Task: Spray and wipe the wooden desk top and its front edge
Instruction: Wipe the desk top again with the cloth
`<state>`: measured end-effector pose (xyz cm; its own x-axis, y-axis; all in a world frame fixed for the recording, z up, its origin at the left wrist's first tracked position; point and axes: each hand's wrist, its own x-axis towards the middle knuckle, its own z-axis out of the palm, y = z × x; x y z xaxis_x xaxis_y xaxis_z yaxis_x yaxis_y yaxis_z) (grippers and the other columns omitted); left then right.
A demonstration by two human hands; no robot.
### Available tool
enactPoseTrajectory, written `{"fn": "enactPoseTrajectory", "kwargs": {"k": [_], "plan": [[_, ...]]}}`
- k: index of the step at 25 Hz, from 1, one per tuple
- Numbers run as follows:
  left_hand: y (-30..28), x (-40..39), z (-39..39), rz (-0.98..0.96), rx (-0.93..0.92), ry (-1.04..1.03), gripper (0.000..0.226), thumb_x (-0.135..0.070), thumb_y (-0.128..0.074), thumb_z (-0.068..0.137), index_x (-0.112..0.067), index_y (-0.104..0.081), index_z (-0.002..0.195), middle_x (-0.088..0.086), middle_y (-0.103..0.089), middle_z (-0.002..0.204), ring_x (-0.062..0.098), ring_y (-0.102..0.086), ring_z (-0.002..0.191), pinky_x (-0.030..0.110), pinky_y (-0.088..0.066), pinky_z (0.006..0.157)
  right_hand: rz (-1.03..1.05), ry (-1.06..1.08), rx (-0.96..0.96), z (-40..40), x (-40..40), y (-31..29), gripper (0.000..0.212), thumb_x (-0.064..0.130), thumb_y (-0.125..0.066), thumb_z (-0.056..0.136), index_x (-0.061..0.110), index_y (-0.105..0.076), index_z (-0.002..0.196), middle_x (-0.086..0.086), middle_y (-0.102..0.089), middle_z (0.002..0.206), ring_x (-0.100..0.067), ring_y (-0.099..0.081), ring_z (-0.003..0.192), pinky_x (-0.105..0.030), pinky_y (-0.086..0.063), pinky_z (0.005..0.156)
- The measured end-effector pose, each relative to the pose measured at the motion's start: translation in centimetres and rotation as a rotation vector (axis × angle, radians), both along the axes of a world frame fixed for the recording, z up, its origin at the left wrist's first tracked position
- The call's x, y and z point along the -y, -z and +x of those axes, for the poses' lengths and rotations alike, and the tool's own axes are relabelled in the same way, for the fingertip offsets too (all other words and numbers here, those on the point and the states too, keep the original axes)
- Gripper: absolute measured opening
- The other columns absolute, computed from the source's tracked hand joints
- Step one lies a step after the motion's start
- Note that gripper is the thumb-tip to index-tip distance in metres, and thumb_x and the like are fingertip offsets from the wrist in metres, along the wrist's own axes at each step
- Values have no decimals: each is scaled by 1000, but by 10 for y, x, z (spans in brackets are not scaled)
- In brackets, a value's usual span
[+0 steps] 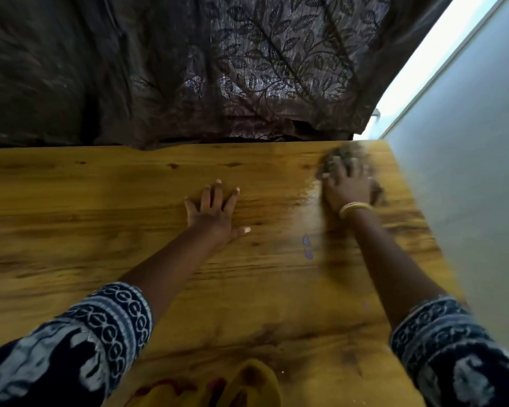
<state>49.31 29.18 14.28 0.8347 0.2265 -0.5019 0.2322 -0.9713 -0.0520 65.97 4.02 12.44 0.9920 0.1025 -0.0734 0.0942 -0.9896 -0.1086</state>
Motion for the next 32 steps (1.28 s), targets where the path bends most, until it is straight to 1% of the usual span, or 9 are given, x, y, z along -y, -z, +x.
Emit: {"fn": "enactPoseTrajectory", "kwargs": {"k": [4,6,9,12,14,19,22,28,32], "plan": [[-1,4,1,46,-22,-10,92,-75,-30,86,-31,18,151,7,28,158,33,15,147,66,-11,112,1,-615,28,-133,-71,15,56,49,-32,96,35,-33,150,-10,-33,156,-40,-25,144,-56,-22,118],[-2,6,3,58,-37,-21,92,-77,-28,86,-31,19,150,7,27,158,33,15,147,66,-11,112,41,-644,27,-129,-48,8,57,49,-31,95,36,-32,150,-7,-33,158,-38,-28,144,-53,-26,116],[-4,7,-2,66,0,-6,91,-77,-24,86,-30,22,149,10,25,159,33,13,148,66,-8,113,-12,-216,67,-62,40,8,62,51,-28,91,33,-35,150,-11,-32,158,-41,-32,141,-54,-32,112],[3,11,-23,-3,219,28,82,-70,-24,91,-25,4,154,14,9,161,35,3,148,63,-8,115,38,252,-62,-38,112,0,58,50,-36,99,33,-27,154,-9,-17,164,-39,-15,148,-55,-16,118],[6,15,-42,-100,365,-1,78,-66,-30,92,-22,-11,154,13,1,162,32,-2,149,61,-6,116,23,336,-97,-54,92,-2,58,52,-35,100,37,-22,155,-8,-10,165,-40,-7,150,-56,-8,119],[3,37,-83,-268,293,-76,93,-76,-37,83,-20,-11,153,6,8,163,26,5,150,60,0,116,-26,-299,-53,-151,-34,1,57,51,-37,99,43,-22,153,-9,-18,163,-43,-12,148,-59,-14,116],[0,58,-101,-255,250,-64,101,-81,-37,78,-19,-8,152,7,14,162,27,11,149,62,-1,115,-34,-557,-68,-188,-36,2,54,52,-34,100,45,-22,152,-2,-16,164,-35,-10,151,-55,-15,117],[2,75,-141,-243,207,11,109,-82,-39,78,-19,6,154,7,23,160,27,16,148,63,-1,116,-11,139,-30,-118,123,1,55,52,-37,99,41,-27,152,-4,-17,164,-35,-15,149,-55,-17,117],[4,78,-166,-227,222,-21,109,-82,-38,77,-19,7,154,6,23,160,26,17,148,62,1,116,40,373,-112,-128,102,-2,58,56,-34,99,41,-21,154,-7,-6,166,-42,-5,149,-59,-6,118]]}}
